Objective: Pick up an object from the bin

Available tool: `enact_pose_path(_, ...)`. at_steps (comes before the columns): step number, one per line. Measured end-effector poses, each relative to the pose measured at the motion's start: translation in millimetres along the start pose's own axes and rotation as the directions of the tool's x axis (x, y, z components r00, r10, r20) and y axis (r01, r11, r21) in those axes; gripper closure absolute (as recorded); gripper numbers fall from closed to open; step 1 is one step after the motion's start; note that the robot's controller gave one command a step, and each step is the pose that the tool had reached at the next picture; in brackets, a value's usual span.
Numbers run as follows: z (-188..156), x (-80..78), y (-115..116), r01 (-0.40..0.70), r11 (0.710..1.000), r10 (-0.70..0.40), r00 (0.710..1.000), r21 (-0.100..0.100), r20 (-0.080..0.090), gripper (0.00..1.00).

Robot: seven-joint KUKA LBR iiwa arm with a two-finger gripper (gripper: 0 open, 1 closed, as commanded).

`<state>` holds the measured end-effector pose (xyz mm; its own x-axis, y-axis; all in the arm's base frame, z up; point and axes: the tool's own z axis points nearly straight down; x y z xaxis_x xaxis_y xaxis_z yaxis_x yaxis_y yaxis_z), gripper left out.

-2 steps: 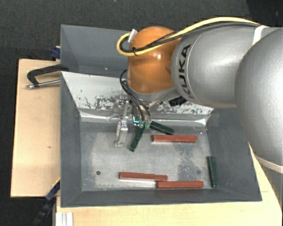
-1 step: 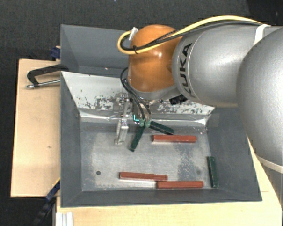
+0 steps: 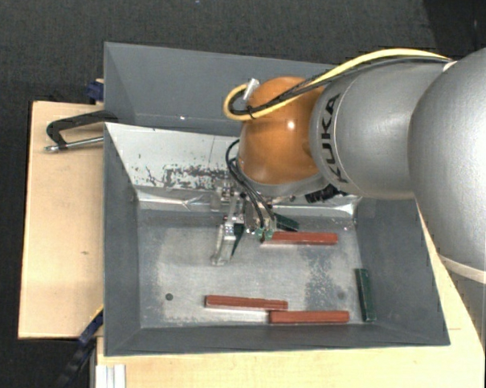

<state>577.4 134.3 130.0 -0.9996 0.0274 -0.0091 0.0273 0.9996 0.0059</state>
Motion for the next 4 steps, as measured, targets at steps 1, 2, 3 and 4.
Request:
enact_pose_path(1, 47.0, -0.4, -41.1, 0.035, 0.999, -0.035, 0.999, 0.005, -0.008, 0.0)
enact_pose_path(2, 51.9, -8.0, -54.1, 0.074, 0.997, -0.074, 0.997, 0.003, -0.004, 1.0)
enact_pose_path(3, 52.0, -8.0, -54.1, 0.074, 0.997, -0.074, 0.997, 0.003, -0.004, 1.0)
enact_pose_path(4, -126.4, 29.2, -5.4, 0.053, 0.999, -0.053, 0.999, 0.003, -0.002, 1.0)
